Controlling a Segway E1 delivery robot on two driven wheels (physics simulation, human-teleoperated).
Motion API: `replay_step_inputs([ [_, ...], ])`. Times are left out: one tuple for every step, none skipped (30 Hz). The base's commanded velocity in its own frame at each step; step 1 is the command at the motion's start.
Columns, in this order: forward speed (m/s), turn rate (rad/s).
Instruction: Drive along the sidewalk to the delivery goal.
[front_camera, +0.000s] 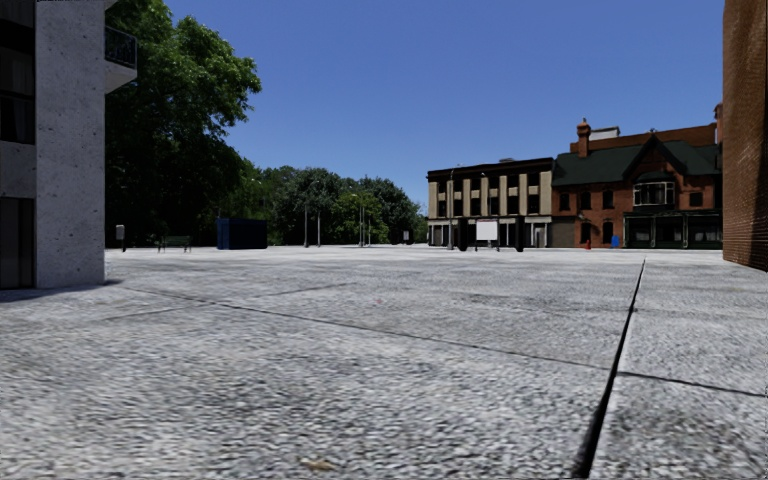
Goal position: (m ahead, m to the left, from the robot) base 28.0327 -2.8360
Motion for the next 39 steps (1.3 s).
replay_step_inputs([
  [2.0,0.0],
  [2.0,0.0],
  [2.0,0.0],
  [2.0,0.0],
  [2.0,0.0],
  [2.0,0.0],
  [2.0,0.0],
  [2.0,0.0],
  [2.0,0.0],
  [2.0,0.0],
  [2.0,0.0],
  [2.0,0.0],
  [2.0,0.0],
  [2.0,0.0],
  [2.0,0.0],
  [2.0,0.0],
  [2.0,0.0],
  [2.0,0.0],
  [2.0,0.0],
  [2.0,0.0],
  [2.0,0.0],
  [2.0,0.0],
  [2.0,0.0],
  [2.0,0.0],
  [2.0,0.0],
  [2.0,0.0],
  [2.0,0.0],
  [2.0,0.0],
  [2.0,0.0],
  [2.0,0.0],
  [2.0,0.0],
  [2.0,0.0],
  [2.0,0.0],
  [2.0,0.0],
  [2.0,0.0],
  [2.0,0.0],
  [2.0,0.0],
  [2.0,0.0],
  [2.0,0.0],
])
